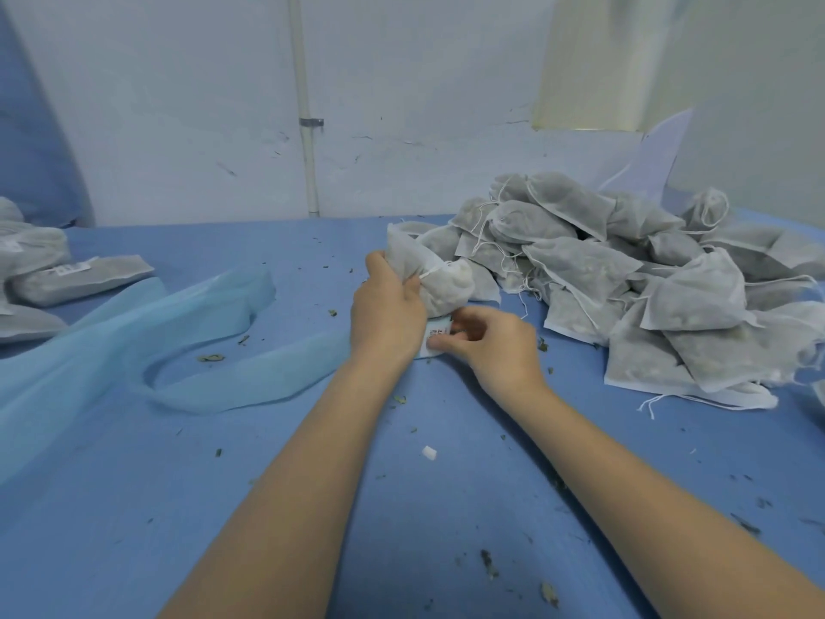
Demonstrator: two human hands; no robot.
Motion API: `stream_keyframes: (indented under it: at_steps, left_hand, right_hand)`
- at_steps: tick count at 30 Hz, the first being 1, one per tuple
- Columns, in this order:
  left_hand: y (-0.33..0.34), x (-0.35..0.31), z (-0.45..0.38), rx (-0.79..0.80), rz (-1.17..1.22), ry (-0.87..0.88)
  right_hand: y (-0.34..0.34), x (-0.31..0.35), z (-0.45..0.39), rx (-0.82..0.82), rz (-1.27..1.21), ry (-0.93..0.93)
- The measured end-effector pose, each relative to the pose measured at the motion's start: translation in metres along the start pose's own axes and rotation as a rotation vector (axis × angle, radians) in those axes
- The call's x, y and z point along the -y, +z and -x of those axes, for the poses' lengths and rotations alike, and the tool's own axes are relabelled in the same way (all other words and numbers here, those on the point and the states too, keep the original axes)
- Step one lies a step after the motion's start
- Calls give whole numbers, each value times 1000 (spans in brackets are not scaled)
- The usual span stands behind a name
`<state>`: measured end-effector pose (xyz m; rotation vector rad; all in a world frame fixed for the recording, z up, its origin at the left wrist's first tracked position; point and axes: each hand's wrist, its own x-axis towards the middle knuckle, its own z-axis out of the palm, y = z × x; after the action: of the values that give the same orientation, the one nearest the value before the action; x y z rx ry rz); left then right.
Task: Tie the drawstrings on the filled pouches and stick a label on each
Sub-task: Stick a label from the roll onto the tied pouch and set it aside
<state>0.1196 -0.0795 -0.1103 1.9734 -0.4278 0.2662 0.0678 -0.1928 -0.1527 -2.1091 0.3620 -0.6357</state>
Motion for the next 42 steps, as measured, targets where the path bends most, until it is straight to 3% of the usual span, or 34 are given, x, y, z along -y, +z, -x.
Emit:
stream_keyframes:
  at_steps: [18,28,33,39,42]
  left_hand:
    - [1,-1,3,-14,-67,12]
    - [2,0,2,-21,-57,-4]
    - [3,1,0,-33,-61,-19]
    - [-1,4,-4,-38,6,-45]
    - [-5,7,-7,-44,62,-40]
  right_hand:
    - [5,6,8,-155,-26,85]
    - [5,6,11,-124,86,-46]
    - [7,12,19,-16,112,-118]
    - [-2,25,24,294,137,-96]
    - [-20,31,21,321,86,-70]
